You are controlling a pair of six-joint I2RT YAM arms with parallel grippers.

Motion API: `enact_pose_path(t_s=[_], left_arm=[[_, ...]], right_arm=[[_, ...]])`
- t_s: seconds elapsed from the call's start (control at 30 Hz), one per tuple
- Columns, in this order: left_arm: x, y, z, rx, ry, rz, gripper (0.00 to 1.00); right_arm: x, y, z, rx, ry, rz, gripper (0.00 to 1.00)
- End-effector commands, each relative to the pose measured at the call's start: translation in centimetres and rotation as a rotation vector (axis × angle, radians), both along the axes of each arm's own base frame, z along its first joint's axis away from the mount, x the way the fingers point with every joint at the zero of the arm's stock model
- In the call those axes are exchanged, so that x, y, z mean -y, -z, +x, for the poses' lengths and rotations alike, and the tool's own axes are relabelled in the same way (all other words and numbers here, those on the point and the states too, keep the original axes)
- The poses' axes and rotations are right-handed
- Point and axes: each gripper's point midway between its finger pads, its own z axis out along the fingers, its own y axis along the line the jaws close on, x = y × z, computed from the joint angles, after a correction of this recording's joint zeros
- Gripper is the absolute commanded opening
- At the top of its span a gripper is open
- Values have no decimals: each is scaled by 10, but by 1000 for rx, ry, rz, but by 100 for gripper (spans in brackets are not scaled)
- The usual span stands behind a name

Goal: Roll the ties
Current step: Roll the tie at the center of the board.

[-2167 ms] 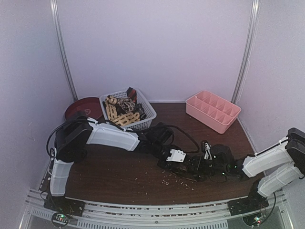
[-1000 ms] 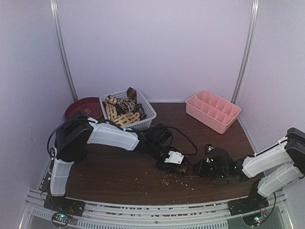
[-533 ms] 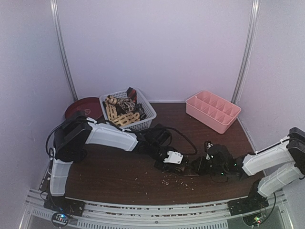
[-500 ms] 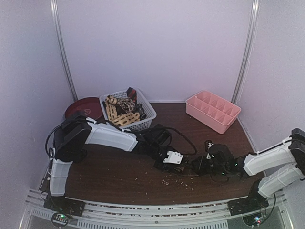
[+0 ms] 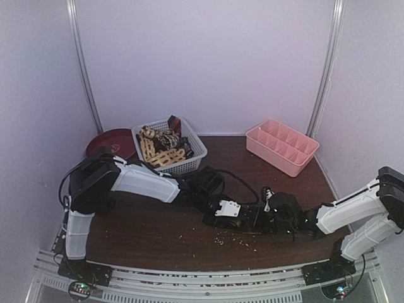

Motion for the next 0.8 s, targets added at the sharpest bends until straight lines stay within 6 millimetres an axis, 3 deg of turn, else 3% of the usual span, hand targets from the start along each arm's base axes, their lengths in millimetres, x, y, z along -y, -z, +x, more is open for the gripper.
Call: enact_pose_path(t_s=[0.0, 0.13, 0.4, 0.63, 0.77], left_arm=[[-6, -4, 5, 15, -34, -3, 58], [-7, -9, 6, 20, -51, -17, 63], [-6, -42, -8, -80, -59, -87, 66], [-13, -64, 9, -138, -250, -119, 67], [-22, -66, 12, -158, -328, -132, 66]], right_arm=[[-20, -4, 5, 3, -17, 32, 36], [-11, 10, 3, -6, -5, -12, 27], [5, 23, -2, 1, 8, -59, 26], [12, 27, 0, 14, 17, -94, 26], [13, 26, 1, 22, 15, -99, 26]])
